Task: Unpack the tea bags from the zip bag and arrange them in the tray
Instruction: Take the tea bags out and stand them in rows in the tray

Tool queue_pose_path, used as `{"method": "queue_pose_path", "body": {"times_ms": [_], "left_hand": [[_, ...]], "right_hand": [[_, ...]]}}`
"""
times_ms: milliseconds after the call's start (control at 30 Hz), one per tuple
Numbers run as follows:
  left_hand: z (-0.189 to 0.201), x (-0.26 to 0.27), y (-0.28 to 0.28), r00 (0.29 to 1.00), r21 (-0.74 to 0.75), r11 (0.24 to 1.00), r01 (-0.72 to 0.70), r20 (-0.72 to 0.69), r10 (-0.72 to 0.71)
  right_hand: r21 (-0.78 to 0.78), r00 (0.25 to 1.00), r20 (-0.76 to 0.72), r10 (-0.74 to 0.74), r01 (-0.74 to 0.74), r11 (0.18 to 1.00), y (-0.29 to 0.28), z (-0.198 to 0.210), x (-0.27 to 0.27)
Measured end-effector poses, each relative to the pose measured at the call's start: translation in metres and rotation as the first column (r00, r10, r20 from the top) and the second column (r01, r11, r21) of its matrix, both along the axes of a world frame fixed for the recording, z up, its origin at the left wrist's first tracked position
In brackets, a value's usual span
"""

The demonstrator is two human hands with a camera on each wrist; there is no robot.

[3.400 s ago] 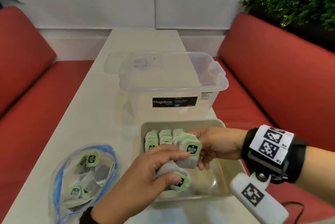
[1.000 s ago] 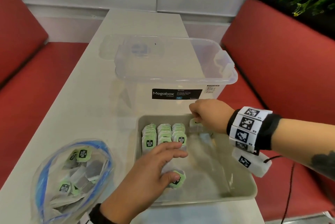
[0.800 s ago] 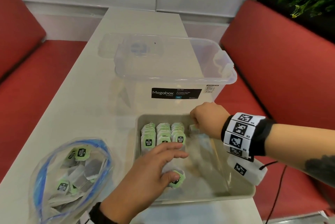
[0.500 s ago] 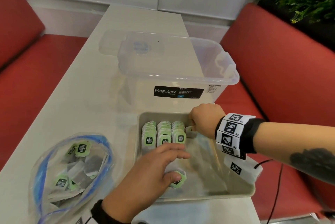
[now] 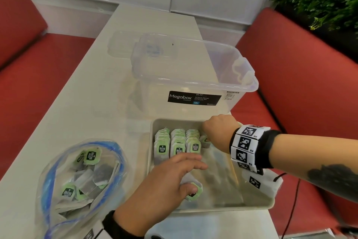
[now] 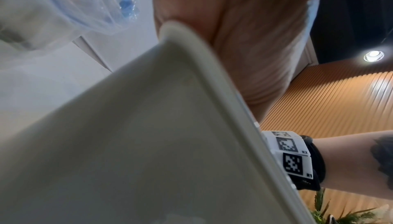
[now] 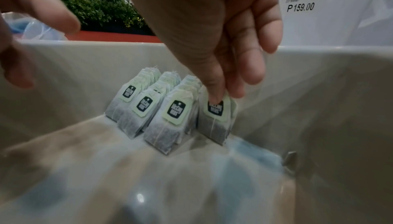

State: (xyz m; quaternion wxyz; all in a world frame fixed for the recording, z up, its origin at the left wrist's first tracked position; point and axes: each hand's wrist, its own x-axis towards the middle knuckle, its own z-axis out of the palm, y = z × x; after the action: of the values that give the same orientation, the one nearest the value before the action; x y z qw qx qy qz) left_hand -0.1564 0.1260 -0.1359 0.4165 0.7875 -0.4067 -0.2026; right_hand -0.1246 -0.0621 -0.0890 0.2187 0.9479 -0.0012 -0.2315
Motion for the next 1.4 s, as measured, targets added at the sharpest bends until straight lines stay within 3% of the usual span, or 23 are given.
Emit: {"method": "queue_pose_path", "body": {"times_ms": [267,1000,1100,1200,1267,1333,1400], "left_hand": [[0.001,-0.001,0.001,1.0,-0.011,1.0,0.002,-0.009,-0.002],[0.0,0.002,-0.001,0.999,-0.042,0.998,-0.04,-0.025,0.039],[0.003,0.002,-0.001,0.991,-0.114,0.985,-0.13,-0.027,0.128],[0.005,0.006,0.001,0.921,-0.252,0.89,-0.381,-0.188,0.341],[0.008,0.009,0.002,0.859,-0.295,0.822,-0.487,-0.331,0.39],[0.011,0.012,0.003,0.824,-0.343,0.765,-0.545,-0.387,0.414],[0.014,0.013,0.002,0.794,-0.37,0.721,-0.586,-0.44,0.419]], "right_hand": [[-0.122,0.998,0.006,0.061,-0.06,0.991,0.004,-0.002,0.004],[-0.125,0.997,0.034,-0.073,0.077,0.989,-0.006,-0.005,0.007],[-0.1,0.995,0.044,-0.089,0.093,0.991,-0.006,0.003,0.004],[0.06,0.992,0.08,-0.097,0.092,0.994,-0.007,0.017,-0.002],[0.321,0.988,0.09,-0.126,0.091,0.943,-0.005,0.028,-0.009],[0.641,0.98,0.023,-0.196,0.136,0.755,0.003,0.039,-0.02],[0.82,0.965,-0.059,-0.254,0.192,0.539,0.014,0.045,-0.031]]}}
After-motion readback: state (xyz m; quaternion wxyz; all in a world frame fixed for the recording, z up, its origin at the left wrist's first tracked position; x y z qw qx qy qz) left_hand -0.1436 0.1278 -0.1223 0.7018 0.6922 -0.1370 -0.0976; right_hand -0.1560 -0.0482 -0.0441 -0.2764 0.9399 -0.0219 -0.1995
